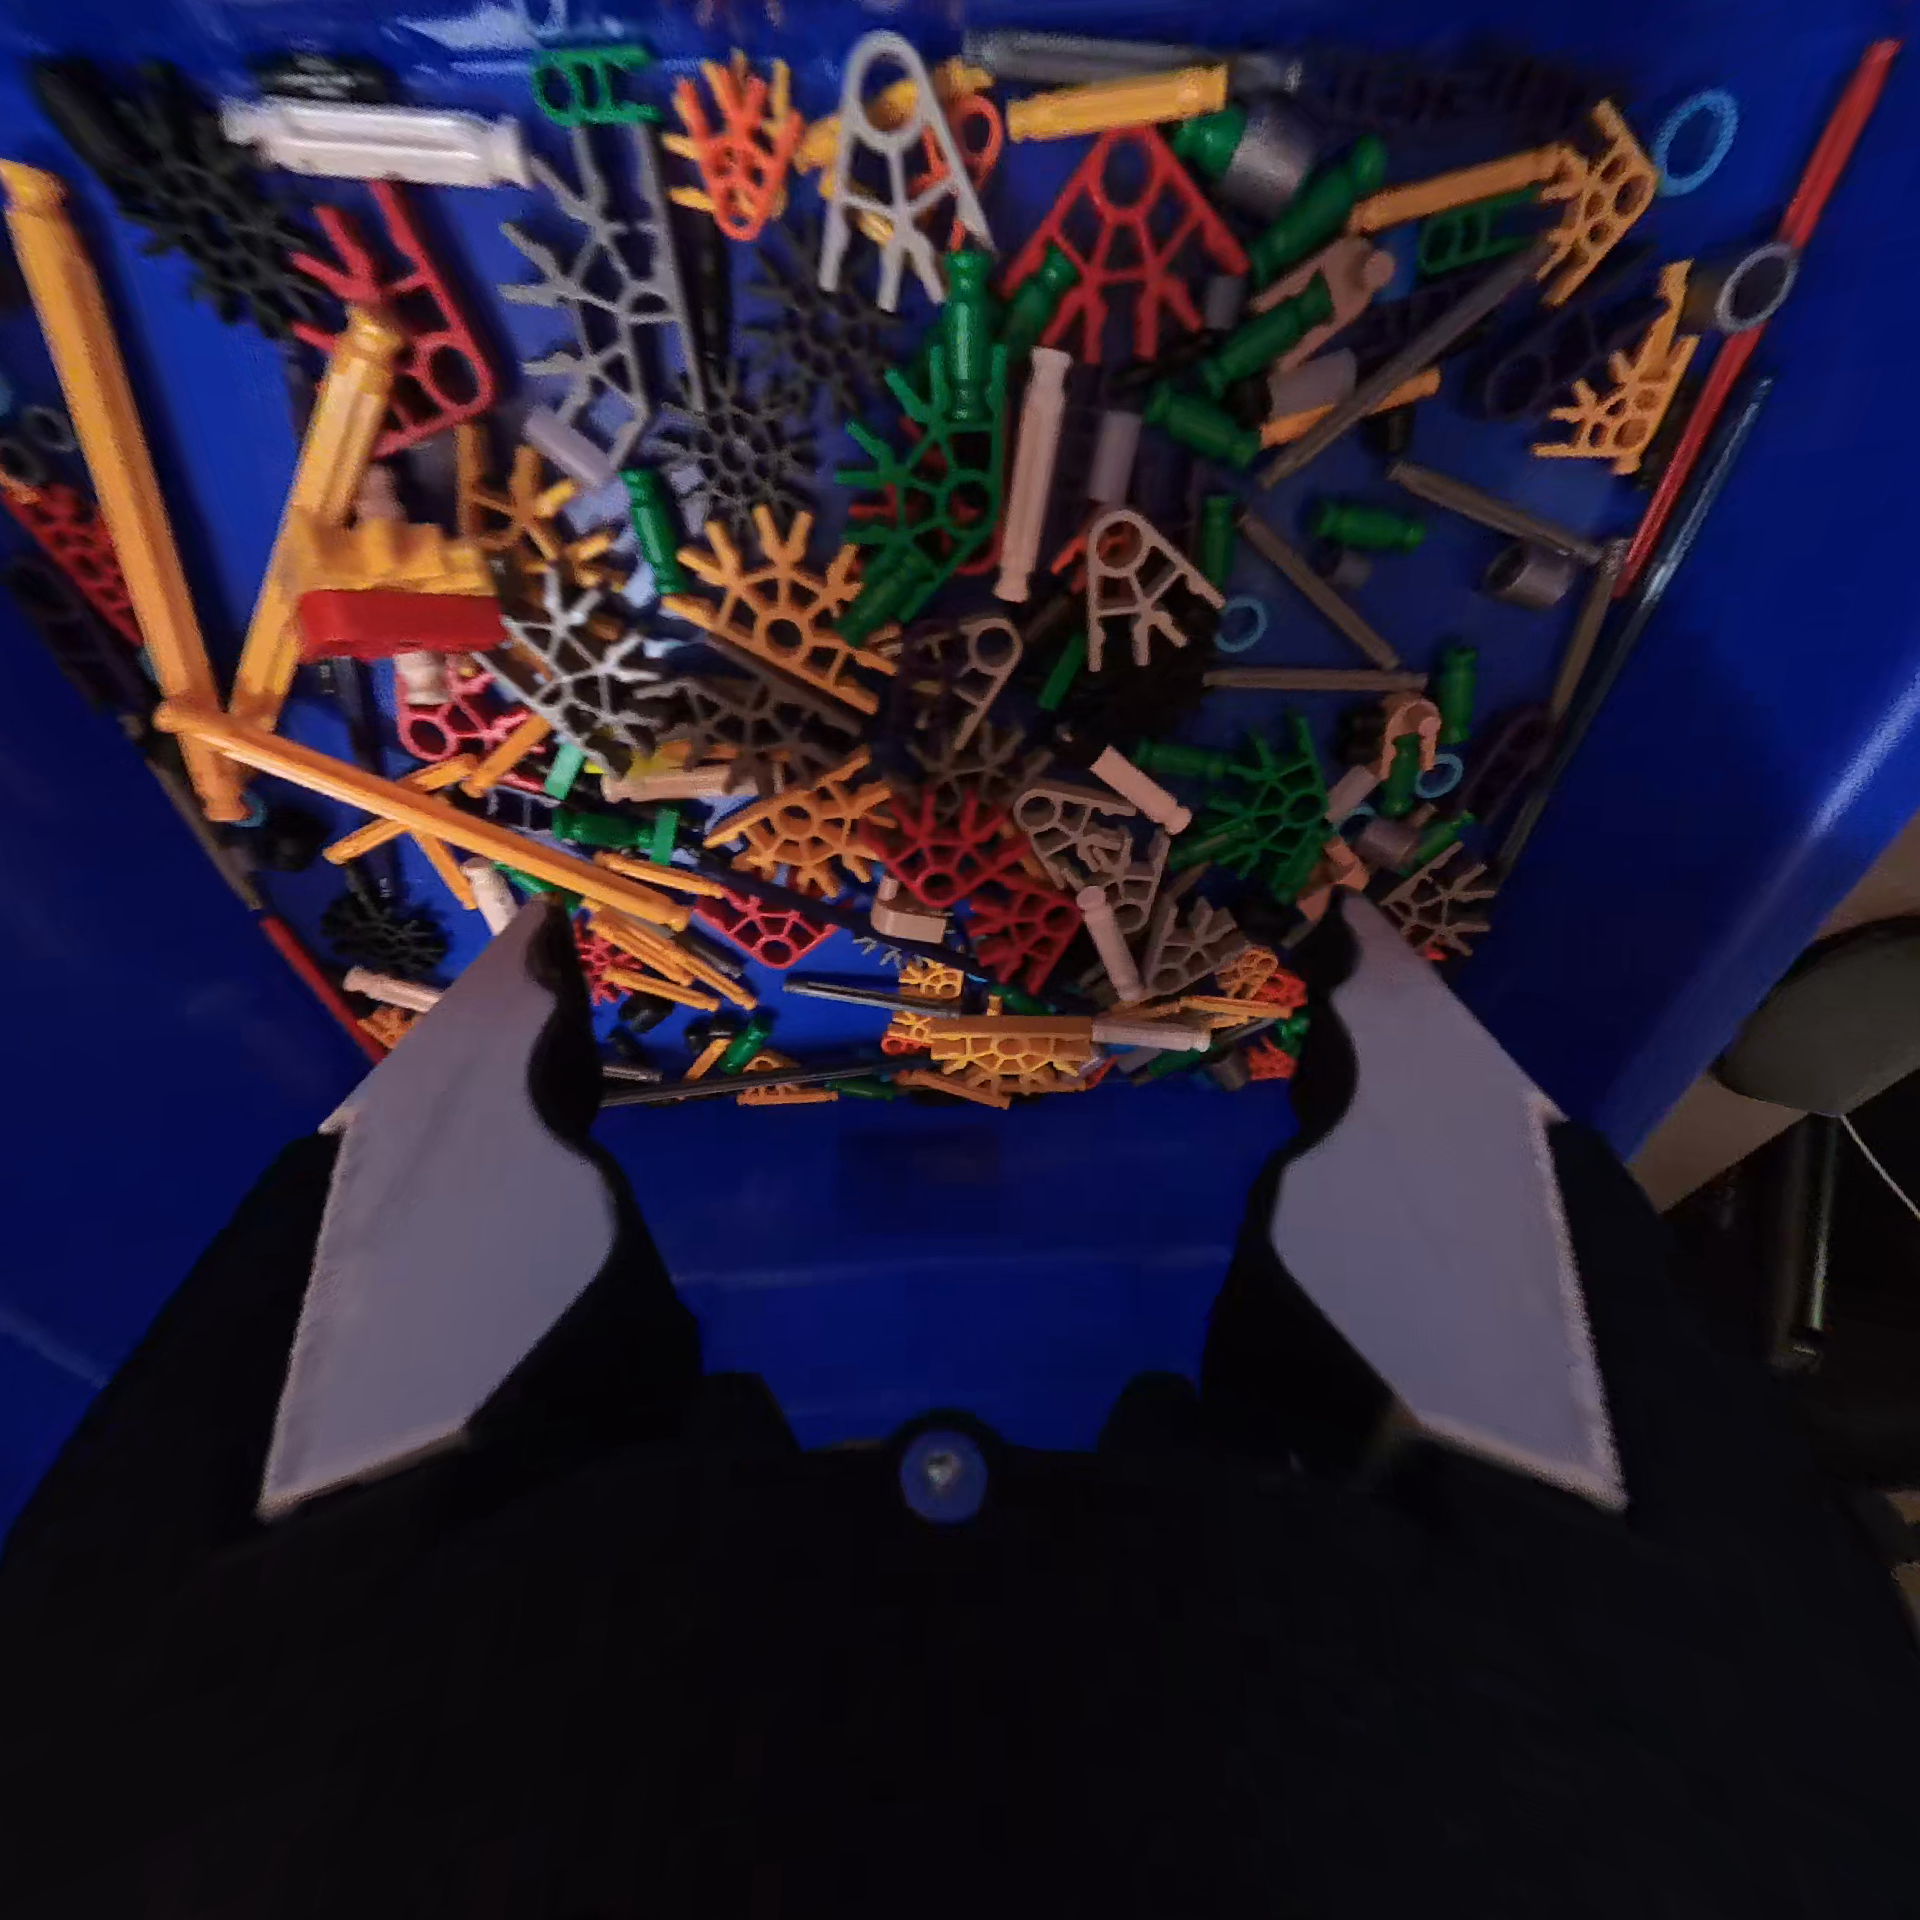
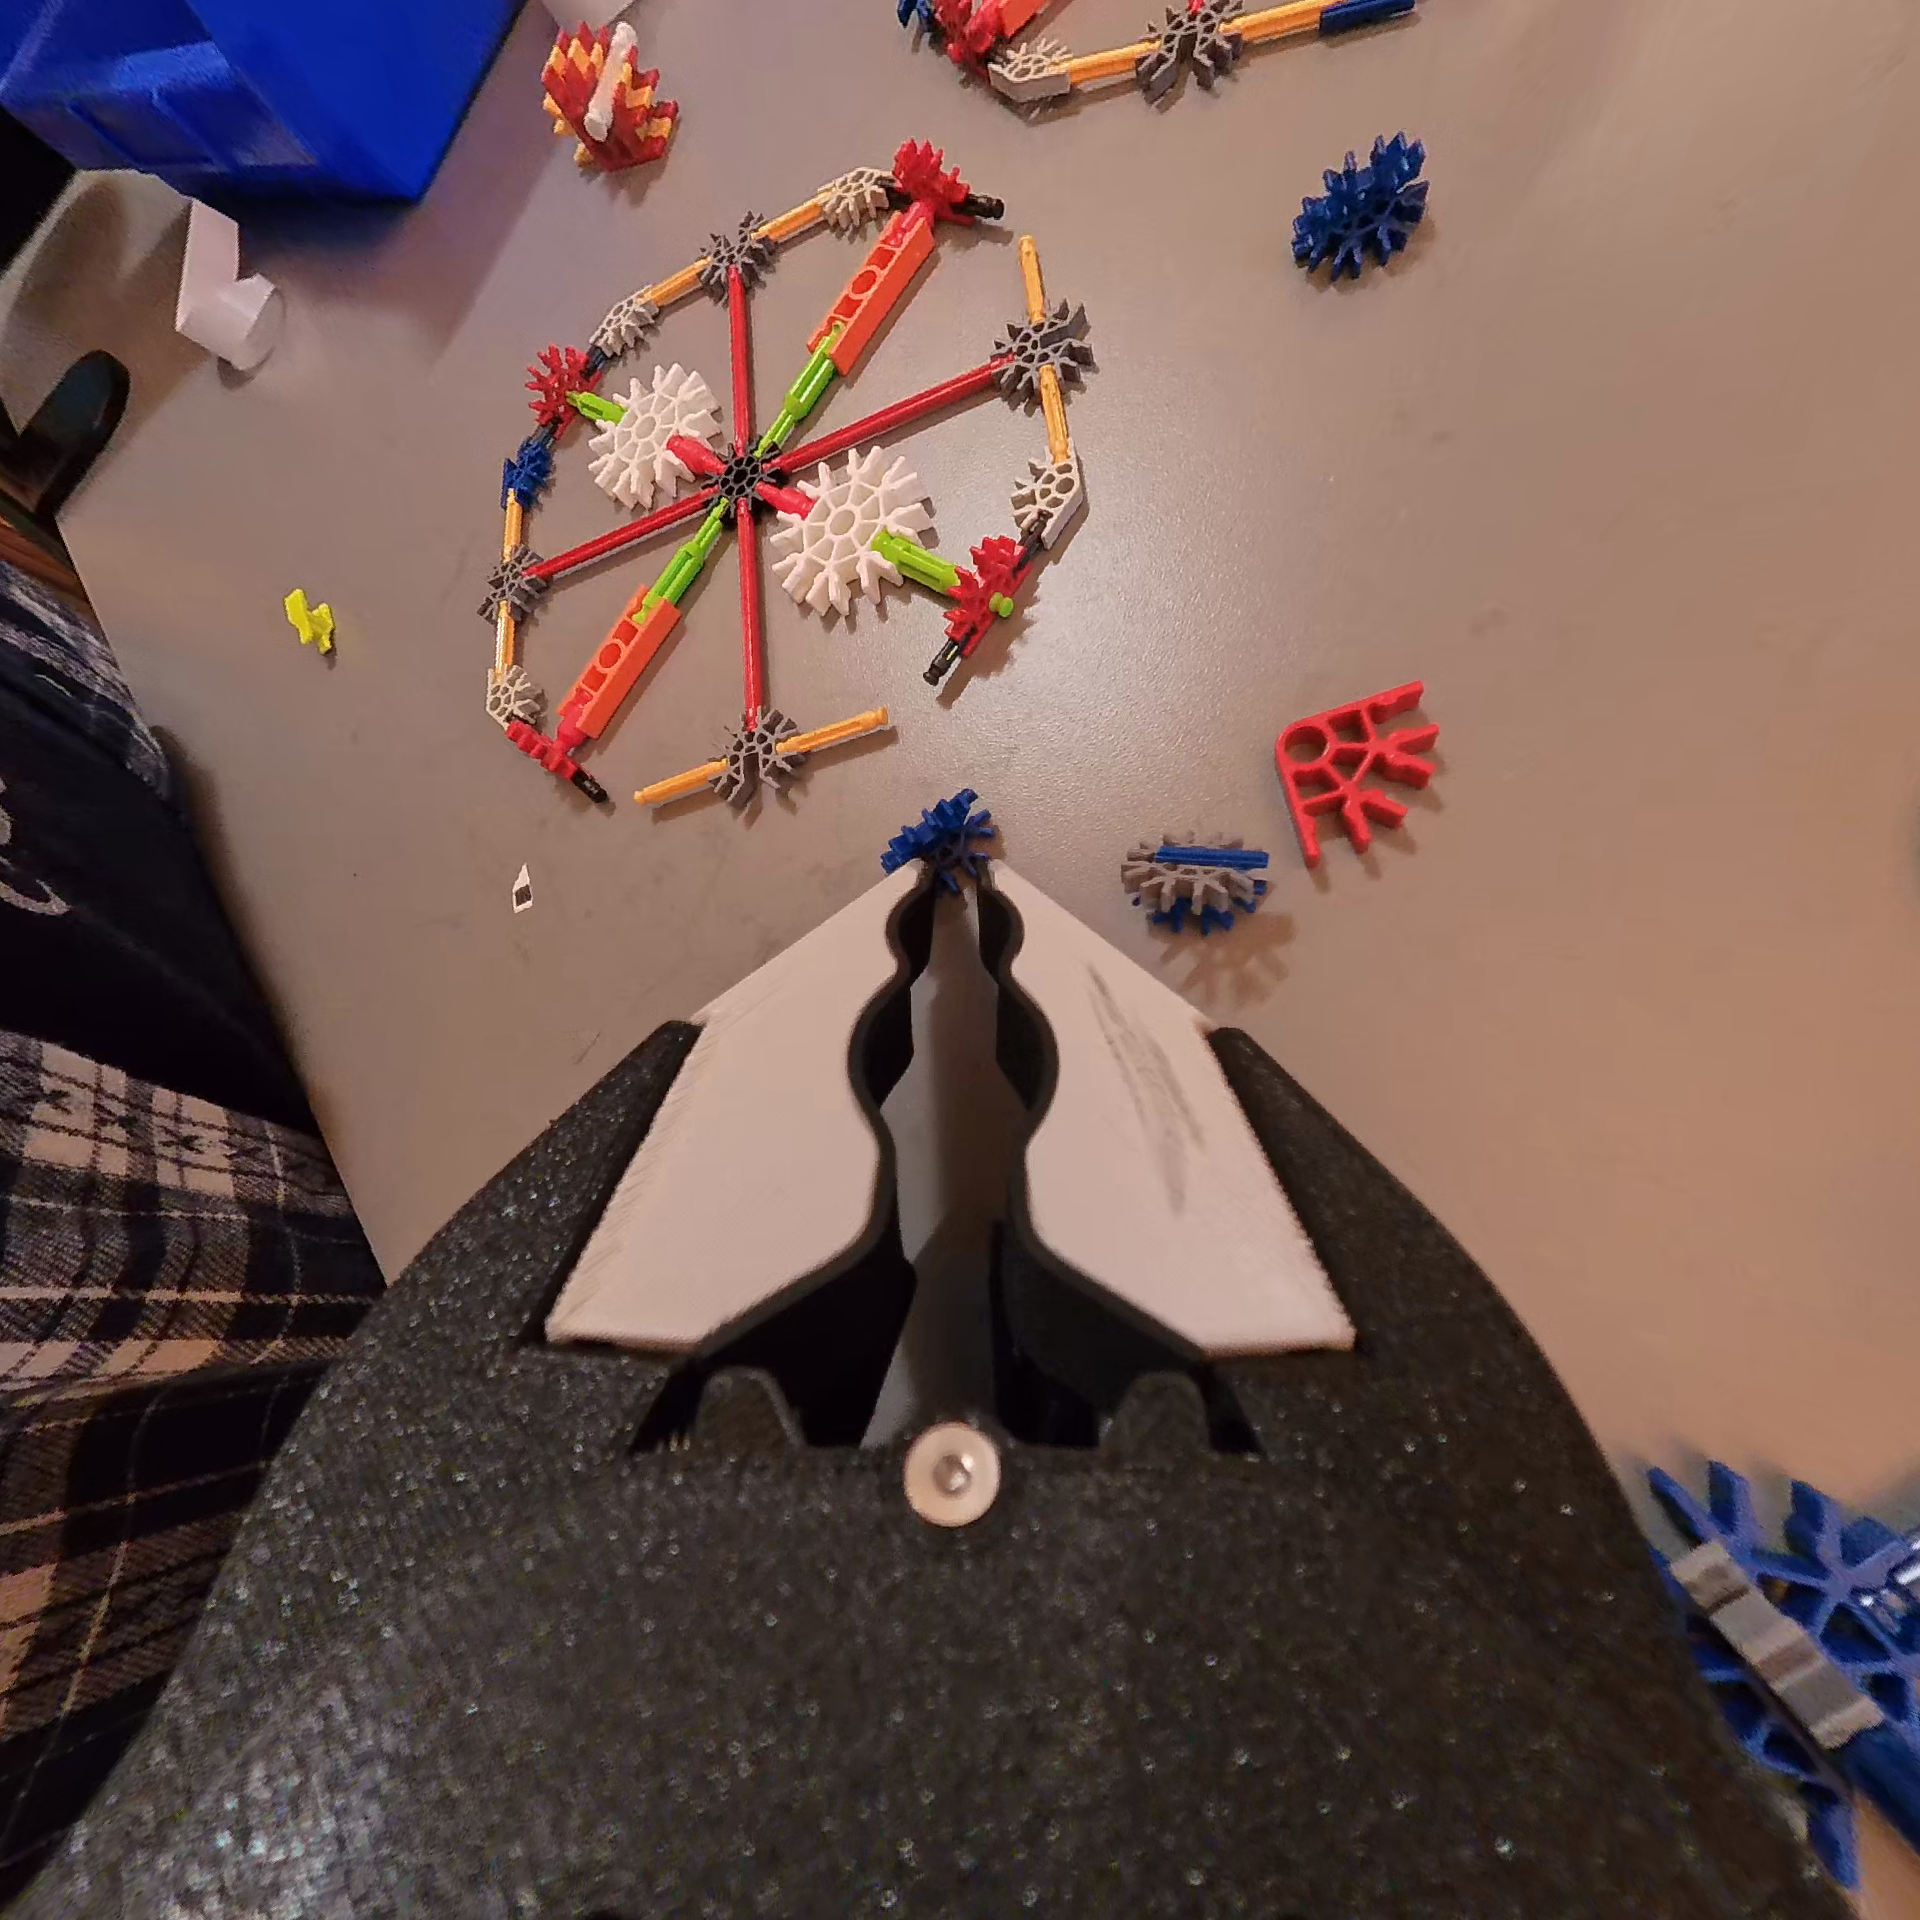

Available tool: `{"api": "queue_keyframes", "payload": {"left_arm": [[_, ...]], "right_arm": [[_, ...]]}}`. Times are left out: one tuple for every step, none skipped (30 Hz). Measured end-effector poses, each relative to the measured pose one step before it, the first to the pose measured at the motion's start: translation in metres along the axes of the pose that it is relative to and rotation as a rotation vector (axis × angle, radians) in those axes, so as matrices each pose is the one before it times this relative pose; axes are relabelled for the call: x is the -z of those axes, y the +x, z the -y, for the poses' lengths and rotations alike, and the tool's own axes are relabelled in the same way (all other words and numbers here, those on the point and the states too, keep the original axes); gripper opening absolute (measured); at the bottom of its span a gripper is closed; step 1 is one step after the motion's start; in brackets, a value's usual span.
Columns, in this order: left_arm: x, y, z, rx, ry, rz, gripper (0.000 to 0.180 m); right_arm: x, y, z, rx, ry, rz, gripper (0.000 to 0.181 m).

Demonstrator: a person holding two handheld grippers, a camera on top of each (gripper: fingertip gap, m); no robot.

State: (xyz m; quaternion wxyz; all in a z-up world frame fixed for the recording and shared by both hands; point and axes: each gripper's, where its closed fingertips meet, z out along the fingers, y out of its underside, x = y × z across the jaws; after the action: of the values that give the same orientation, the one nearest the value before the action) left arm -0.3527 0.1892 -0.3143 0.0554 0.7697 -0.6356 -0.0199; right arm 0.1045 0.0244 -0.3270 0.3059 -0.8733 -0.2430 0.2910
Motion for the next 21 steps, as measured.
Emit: {"api": "queue_keyframes", "payload": {"left_arm": [[-0.00427,0.00083,-0.00159,-0.0005,-0.0097,0.0139,0.142],[-0.0049,-0.00037,-0.00193,0.0065,-0.0114,0.0166,0.153],[-0.00468,0.00084,-0.00311,0.0054,-0.0166,0.0051,0.156],[-0.0041,-0.00035,-0.00292,-0.0012,-0.015,0.0112,0.156],[-0.00333,-0.00084,-0.00363,-0.005,-0.0233,0.0145,0.156],[-0.00119,0.00276,-0.00195,-0.0081,-0.015,-0.0094,0.157],[0.00043,0.00053,0.00094,-0.01,0.002,0.0052,0.157],[0.00077,-0.00069,0.00077,-0.0068,-0.0029,0.0081,0.157],[0.00021,-0.0003,0.00079,-0.0044,-0.0045,0.0023,0.157],[0.00046,-0.00051,0.00224,-0.0087,0.0044,0.0027,0.157],[0.00088,-0.0027,0.00372,-0.0035,0.0132,0.0096,0.157],[0.00102,-0.00287,0.00268,0.0082,0.0098,0.005,0.157],[0.00088,-0.00364,0.00153,0.0029,0.0044,0.0082,0.157],[0.00084,-0.00337,0.00105,0.0008,0.0035,0.004,0.157],[0.00087,-0.00454,0.00119,0.0049,0.0047,0.0056,0.155],[0.00084,-0.00945,0.00026,0.01,0.0015,0.0304,0.152],[0.00048,-0.00823,-0.00065,0.0079,-0.0013,0.0177,0.149],[0.00076,-0.00642,0.0003,0.0124,0.0077,0.0051,0.145],[0.00106,-0.0087,0.0008,0.0146,0.0099,0.0185,0.142],[0.00152,-0.01171,0.00049,0.0168,0.0081,0.0367,0.138],[0.00151,-0.00934,0.00009,0.0202,0.0059,0.0248,0.136]], "right_arm": [[-0.00006,-0.00003,0.00002,0.0001,0.0,-0.0002,0.007],[0.0,0.00003,-0.00001,0.0001,-0.0001,-0.0001,0.007],[0.00007,0.00003,-0.00003,-0.0002,0.0,0.0002,0.006],[-0.00004,0.0,0.00006,-0.0003,0.0,0.0003,0.006],[-0.00006,-0.00011,0.00001,-0.0001,-0.0001,0.0002,0.006],[-0.00006,0.0,-0.00008,-0.0002,-0.0001,0.0002,0.006],[0.00003,0.00009,0.00004,-0.0004,0.0,0.0001,0.006],[0.0,-0.00002,-0.00001,-0.0003,0.0,0.0,0.006],[-0.00003,0.00008,0.00006,-0.0001,-0.0001,-0.0002,0.006],[0.00001,0.00001,-0.00001,-0.0001,-0.0001,-0.0001,0.006],[-0.00003,-0.00007,-0.00005,0.0002,0.0,-0.0004,0.006],[-0.00007,0.00005,0.00003,0.0004,0.0,-0.0007,0.006],[0.00007,0.00012,-0.00002,0.0,0.0,-0.0004,0.006],[0.00003,0.00006,0.00005,-0.0006,0.0,0.0002,0.006],[0.0,-0.00008,0.0,-0.0006,0.0,0.0003,0.006],[-0.00007,-0.00002,0.00003,0.0002,0.0,-0.0003,0.006],[-0.00003,0.00004,-0.00004,0.0008,0.0,-0.0008,0.006],[0.00006,0.00009,0.00007,0.0005,0.0,-0.0006,0.006],[0.00006,0.00008,-0.00002,-0.0001,0.0,-0.0001,0.006],[-0.00013,-0.00003,-0.00004,-0.0001,0.0,-0.0001,0.006],[0.00003,0.00001,0.00003,0.0008,0.0001,-0.0009,0.006]]}}
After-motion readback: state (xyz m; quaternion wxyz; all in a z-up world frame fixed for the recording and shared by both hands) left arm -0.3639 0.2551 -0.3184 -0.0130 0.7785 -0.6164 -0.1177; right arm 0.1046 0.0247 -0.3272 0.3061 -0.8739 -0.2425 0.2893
